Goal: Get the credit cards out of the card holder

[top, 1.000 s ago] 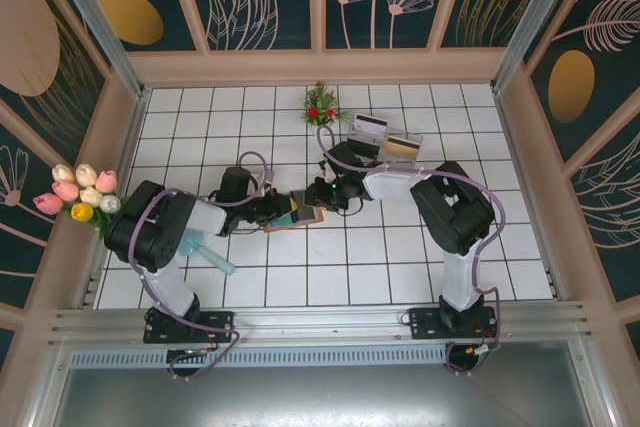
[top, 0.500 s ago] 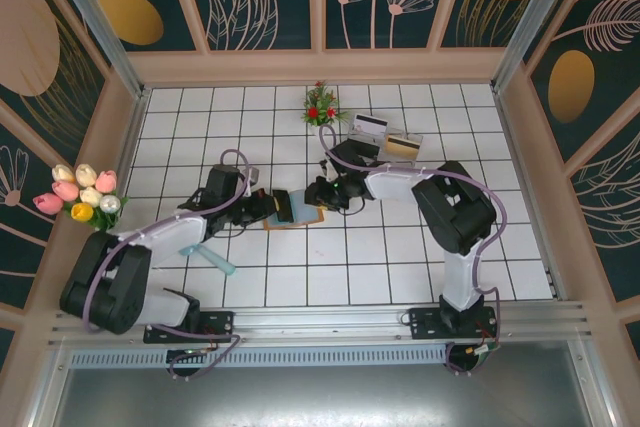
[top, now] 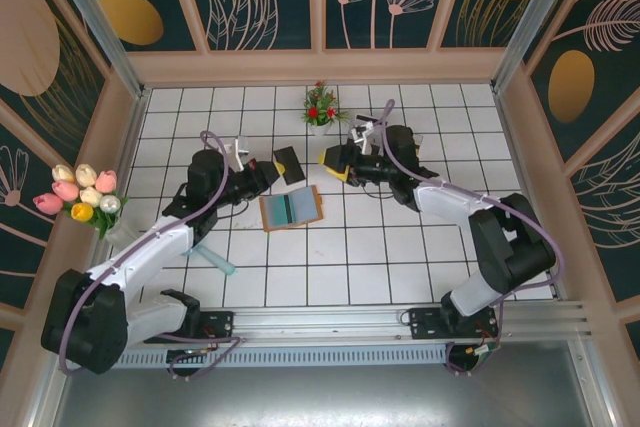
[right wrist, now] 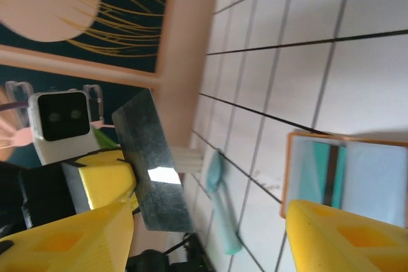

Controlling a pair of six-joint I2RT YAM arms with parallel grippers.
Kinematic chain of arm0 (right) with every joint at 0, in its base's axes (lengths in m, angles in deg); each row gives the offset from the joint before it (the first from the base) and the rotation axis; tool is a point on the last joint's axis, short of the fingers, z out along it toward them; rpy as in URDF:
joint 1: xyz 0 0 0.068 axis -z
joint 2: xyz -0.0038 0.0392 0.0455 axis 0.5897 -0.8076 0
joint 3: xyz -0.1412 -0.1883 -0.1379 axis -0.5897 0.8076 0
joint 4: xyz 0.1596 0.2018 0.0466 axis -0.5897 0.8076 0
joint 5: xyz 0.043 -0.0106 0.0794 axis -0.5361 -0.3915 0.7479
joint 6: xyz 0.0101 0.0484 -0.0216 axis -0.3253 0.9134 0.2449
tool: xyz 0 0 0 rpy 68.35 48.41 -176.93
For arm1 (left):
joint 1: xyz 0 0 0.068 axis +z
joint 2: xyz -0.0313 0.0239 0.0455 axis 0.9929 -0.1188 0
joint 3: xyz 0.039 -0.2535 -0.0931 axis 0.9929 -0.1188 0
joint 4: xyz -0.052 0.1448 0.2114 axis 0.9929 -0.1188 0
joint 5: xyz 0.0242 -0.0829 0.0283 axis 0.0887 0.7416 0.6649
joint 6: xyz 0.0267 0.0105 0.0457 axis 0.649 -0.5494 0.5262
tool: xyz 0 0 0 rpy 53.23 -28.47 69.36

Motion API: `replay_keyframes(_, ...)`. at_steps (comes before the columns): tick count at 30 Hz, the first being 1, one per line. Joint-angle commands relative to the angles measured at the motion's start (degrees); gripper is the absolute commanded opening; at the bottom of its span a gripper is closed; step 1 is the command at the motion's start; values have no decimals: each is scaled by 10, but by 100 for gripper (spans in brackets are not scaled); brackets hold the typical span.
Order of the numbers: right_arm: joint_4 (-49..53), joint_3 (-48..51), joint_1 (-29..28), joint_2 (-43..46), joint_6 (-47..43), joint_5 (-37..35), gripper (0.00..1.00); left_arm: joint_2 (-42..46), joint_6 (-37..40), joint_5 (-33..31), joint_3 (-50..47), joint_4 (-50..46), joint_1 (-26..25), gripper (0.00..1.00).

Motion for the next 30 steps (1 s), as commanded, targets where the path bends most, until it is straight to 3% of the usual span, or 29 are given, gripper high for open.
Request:
replay_keyframes(1, -168, 15, -4, 4, 100, 81, 67, -7, -76, 37, 7, 119, -18, 0)
replay_keyframes(8, -217, -17, -15, -6, 152, 94, 59, -19, -81, 41, 55, 125, -36, 0)
replay_keyframes(12, -284, -16, -25, -21, 199, 104, 47, -28, -83, 40, 67, 135, -38, 0)
replay_keyframes(20, -299, -1, -14, -11, 202, 77, 5, -18, -64, 9, 74, 73, -39, 0)
replay_keyframes(21, -282, 0, -9, -6, 183, 74, 0, -15, -59, -2, 75, 52, -38, 7)
replay_keyframes(23, -205, -7, 3, 11, 113, 65, 0, -8, -33, -31, 89, -4, -38, 27)
replay_keyframes(26, 40, -55, 32, 37, -90, 30, 0, -1, 20, -119, 117, -147, -34, 59)
replay_keyframes(30, 357, -173, 67, 17, -372, -49, 0, 16, 65, -208, 113, -223, -32, 78)
